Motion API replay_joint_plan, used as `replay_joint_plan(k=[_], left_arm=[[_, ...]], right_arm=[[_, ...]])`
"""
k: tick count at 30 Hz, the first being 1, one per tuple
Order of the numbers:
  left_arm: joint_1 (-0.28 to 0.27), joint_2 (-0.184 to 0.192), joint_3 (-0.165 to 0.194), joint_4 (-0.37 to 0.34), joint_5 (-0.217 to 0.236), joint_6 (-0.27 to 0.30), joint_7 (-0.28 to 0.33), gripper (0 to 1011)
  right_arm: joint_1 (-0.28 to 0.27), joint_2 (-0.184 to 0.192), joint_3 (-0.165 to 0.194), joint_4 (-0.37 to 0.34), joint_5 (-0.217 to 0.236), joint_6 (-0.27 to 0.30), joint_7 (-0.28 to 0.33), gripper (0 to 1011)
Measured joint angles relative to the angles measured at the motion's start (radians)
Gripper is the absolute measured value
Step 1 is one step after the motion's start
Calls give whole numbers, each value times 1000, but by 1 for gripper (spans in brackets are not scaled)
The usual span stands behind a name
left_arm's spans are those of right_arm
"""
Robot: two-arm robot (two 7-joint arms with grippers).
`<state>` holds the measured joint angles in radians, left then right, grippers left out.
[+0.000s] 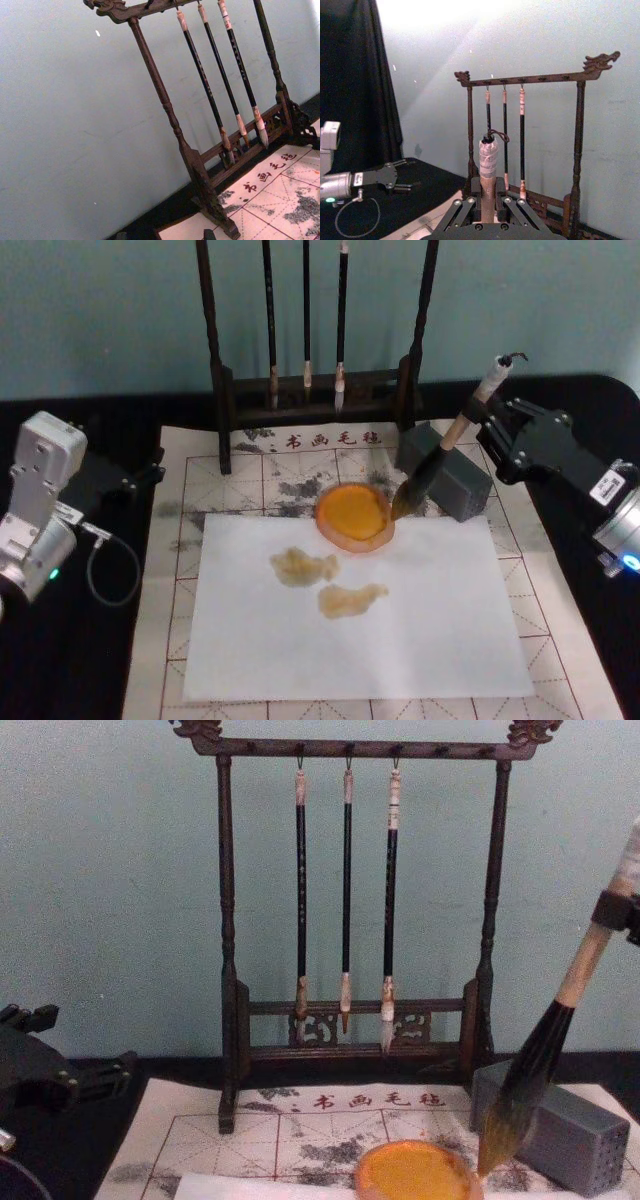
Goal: Pick up the brush from the inkstone, write on the paper, then place the brush back to its original position.
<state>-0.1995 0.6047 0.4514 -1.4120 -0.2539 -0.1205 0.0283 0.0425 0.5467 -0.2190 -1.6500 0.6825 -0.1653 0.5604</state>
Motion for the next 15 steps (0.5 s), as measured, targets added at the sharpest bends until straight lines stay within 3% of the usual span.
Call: replay_joint_plan(k=[15], left_arm=[[0,0,0,0,0,0,0,1001]], right_arm=[[-95,39,19,-72,26,10,0,181]])
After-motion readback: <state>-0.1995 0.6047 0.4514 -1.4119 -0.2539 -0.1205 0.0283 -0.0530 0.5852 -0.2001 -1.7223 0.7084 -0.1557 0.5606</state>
